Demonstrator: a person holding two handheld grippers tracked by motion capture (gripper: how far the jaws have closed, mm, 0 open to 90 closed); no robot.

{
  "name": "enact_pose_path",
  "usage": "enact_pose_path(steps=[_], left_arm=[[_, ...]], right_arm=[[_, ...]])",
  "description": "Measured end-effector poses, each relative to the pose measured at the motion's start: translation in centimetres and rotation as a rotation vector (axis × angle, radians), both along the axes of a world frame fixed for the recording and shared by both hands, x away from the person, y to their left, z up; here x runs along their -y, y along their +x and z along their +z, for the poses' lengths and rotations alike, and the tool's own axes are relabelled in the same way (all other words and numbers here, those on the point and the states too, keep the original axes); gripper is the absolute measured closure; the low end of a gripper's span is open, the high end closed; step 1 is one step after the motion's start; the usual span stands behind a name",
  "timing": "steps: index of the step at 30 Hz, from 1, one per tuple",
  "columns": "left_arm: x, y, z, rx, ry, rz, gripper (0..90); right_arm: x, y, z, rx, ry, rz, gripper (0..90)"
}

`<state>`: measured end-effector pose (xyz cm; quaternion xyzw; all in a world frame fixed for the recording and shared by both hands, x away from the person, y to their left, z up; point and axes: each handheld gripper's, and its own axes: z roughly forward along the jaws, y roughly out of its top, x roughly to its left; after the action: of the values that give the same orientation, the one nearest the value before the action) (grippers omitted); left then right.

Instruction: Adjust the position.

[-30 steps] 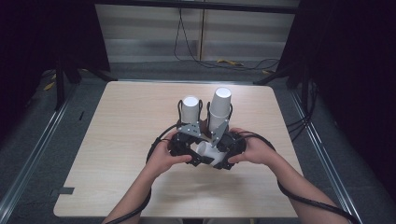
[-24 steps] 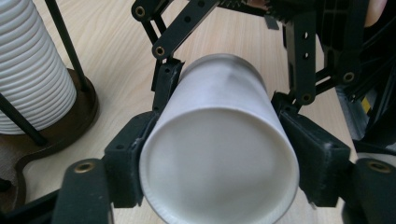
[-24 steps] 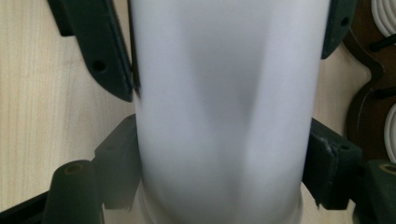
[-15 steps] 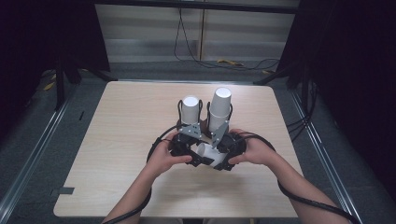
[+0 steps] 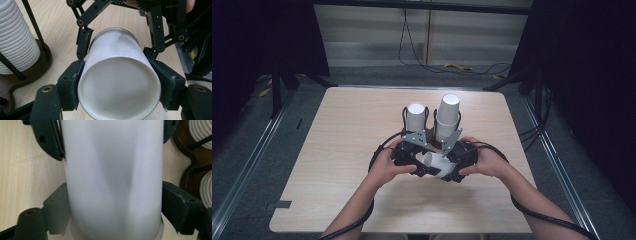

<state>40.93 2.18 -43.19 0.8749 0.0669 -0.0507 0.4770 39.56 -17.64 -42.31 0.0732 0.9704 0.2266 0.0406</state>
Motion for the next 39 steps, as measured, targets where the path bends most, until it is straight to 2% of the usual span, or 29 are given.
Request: enact_pose_path(steps=[3,6,8,14,15,28,39], left_arm=[[0.0,0.0,0.0,-0.004,0.002,-0.005,32.0],[-0.1,0.0,0.1,-0.001,0.0,0.001,32.0],[-0.1,0.1,0.1,-0.005,0.006,-0.003,32.1],[-0.4,0.1,0.3,-0.008,0.005,0.007,32.1],[-0.5,0.2,0.3,-0.011,0.003,0.009,32.1],[-1.3,0.3,0.8,-0.017,-0.01,0.029,32.4],[-2.0,0.5,1.4,-0.017,-0.002,0.035,32.4]], right_arm=[[0.0,-0.1,0.1,-0.008,0.0,0.019,21.9],[0.1,-0.2,0.1,-0.012,-0.004,-0.004,18.5],[0.2,0.0,0.1,0.003,0.005,0.013,19.0],[0.5,-0.1,0.1,0.007,0.008,-0.007,16.9],[0.5,-0.1,0.1,0.011,0.015,0.003,16.6],[1.4,-0.3,0.0,0.008,0.051,-0.038,14.9],[1.8,-0.5,-0.3,0.011,0.051,-0.048,14.5]])
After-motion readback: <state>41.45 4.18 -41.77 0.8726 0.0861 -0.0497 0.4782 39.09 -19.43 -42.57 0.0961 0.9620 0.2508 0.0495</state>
